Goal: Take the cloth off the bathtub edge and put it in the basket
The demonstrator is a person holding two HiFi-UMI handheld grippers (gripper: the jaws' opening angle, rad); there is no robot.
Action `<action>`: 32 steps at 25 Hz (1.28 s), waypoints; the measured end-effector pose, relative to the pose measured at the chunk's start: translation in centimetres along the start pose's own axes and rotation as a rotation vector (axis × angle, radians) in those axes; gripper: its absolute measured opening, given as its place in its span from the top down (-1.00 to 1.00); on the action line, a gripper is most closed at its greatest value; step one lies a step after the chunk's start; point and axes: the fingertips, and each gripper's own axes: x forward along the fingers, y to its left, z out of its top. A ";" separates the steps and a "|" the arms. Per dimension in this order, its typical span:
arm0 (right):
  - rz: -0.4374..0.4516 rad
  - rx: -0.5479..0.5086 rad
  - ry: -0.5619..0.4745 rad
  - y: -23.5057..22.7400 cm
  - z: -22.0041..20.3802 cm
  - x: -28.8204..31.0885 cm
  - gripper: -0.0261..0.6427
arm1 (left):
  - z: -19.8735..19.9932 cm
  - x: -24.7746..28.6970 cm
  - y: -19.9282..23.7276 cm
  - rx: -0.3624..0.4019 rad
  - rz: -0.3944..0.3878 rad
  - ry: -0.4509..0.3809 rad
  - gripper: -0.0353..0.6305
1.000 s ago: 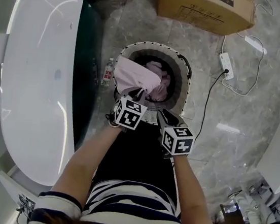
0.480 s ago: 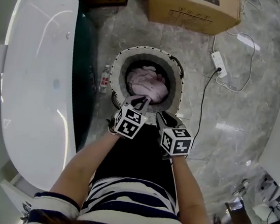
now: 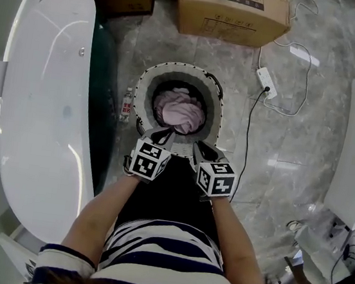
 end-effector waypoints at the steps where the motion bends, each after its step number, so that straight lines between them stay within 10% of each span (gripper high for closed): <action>1: -0.002 -0.004 -0.003 0.1 0.0 -0.2 0.74 | -0.1 -0.5 -0.1 -0.006 0.004 -0.004 0.76; 32: -0.026 -0.037 -0.032 2.2 -1.7 -4.2 0.84 | -2.9 -7.8 -1.6 -0.102 0.075 -0.036 0.77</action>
